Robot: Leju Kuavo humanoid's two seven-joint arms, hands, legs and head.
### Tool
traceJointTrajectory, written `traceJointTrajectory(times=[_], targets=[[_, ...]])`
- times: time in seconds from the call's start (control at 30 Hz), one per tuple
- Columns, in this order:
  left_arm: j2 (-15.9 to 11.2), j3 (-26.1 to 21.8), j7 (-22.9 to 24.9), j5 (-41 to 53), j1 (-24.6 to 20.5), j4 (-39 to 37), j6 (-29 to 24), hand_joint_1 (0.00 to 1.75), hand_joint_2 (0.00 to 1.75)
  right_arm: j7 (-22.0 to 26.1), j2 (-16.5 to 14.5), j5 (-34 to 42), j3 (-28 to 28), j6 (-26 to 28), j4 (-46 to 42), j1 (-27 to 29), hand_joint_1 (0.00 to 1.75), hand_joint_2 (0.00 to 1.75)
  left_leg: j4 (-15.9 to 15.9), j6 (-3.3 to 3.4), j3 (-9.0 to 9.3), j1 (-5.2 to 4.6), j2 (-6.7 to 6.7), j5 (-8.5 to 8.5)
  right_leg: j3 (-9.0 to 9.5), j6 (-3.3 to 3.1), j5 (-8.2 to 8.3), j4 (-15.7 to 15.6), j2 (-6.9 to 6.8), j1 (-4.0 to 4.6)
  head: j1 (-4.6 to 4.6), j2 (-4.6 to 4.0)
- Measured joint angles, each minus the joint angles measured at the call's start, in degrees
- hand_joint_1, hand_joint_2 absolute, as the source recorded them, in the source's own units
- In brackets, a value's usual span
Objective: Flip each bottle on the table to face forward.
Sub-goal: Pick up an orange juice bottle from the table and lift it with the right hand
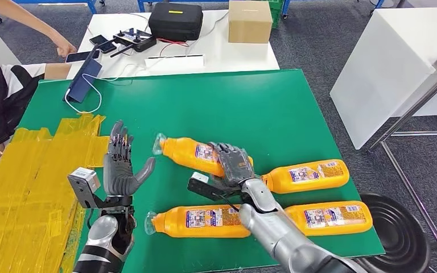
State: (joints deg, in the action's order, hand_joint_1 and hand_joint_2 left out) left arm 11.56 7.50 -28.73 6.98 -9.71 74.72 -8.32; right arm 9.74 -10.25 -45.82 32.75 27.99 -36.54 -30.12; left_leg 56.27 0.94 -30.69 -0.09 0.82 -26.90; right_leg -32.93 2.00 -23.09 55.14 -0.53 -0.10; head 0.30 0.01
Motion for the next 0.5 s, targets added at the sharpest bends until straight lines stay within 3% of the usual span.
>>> traceJointTrajectory(times=[0.23,0.5], targets=[[0.01,1.92,0.22,1.19,-0.26,0.63,-0.66,0.00,1.75,4.27,-0.60,5.16,-8.03,1.42,-12.09,5.38,1.75,1.75,0.00,0.00,-0.05,-0.01,-0.01,0.00,-0.04,0.00,0.00,0.00,-0.01,-0.01,0.02,-0.01],[0.01,4.07,0.38,1.98,-1.40,0.68,-0.58,0.00,1.75,8.20,-1.40,9.12,-13.44,2.12,-17.46,7.98,1.75,1.75,0.01,0.00,-0.05,-0.04,0.00,0.00,-0.04,0.00,0.00,-0.01,0.00,-0.04,0.01,-0.01]])
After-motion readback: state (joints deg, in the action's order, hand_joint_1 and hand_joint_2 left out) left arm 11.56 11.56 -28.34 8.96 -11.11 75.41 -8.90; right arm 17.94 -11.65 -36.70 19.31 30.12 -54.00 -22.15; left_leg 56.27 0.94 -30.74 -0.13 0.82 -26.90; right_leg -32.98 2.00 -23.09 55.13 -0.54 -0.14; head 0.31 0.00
